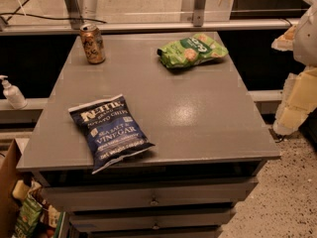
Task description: Pick green rice chip bag
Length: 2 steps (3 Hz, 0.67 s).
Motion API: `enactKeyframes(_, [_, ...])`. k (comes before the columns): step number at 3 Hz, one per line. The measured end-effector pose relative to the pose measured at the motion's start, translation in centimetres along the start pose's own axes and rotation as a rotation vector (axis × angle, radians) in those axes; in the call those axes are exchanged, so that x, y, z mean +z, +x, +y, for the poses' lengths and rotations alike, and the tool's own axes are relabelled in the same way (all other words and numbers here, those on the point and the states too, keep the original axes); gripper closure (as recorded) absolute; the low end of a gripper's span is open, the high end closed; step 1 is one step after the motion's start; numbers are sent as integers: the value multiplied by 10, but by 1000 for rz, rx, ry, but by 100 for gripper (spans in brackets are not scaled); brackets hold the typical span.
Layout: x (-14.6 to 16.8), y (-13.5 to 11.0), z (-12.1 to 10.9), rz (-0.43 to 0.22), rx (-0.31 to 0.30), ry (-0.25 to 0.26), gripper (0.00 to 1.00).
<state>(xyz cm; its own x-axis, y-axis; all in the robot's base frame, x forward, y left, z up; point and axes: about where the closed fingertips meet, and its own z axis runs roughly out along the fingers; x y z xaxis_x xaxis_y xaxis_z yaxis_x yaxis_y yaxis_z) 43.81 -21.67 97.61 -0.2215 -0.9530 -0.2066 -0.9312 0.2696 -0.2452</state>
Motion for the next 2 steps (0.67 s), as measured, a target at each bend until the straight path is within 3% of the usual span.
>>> enactKeyframes(2, [0,0,0,0,0,0,0])
